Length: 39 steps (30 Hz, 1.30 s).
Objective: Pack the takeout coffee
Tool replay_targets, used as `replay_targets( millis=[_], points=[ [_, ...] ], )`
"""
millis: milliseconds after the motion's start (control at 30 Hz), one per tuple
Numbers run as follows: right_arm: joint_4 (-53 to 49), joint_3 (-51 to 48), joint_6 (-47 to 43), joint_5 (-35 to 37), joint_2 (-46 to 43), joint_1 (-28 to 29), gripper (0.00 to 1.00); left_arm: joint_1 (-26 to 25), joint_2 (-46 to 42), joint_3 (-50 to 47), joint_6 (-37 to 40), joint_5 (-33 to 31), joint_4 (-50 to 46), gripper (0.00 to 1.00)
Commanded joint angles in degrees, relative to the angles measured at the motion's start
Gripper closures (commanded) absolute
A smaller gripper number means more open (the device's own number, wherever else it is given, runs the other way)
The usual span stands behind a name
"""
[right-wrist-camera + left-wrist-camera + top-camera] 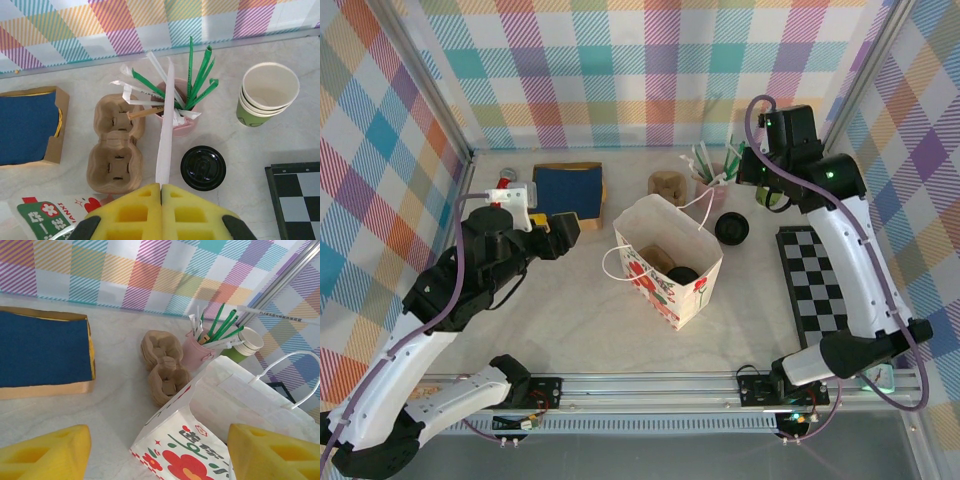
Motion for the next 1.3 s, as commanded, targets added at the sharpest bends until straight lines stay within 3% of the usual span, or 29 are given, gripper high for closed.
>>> replay_targets(
  millis=[0, 500, 900, 1267],
  points=[
    [-1.02, 1.82, -0.61, 2.19, -1.87, 1.02, 1.00, 0.41, -1.05, -0.26, 0.96, -0.63, 1.68, 0.28],
    [-2.40, 3.70, -2.50, 2.63, -3.83, 3.84, 1.00, 0.42, -3.39, -2.73, 0.51, -0.87, 1.43, 0.28],
    [-6.48, 9.74, -4.01, 3.29, -2.61, 10.11, 1.00, 0.42, -4.26, -4.33, 1.04, -1.53, 1.14, 0.28],
    [-11.61, 14.95, -4.79, -5.67, -0.75, 12.98, 1.00, 0.41, -3.98, -4.03, 0.78, -2.04, 0.36, 0.28]
  ],
)
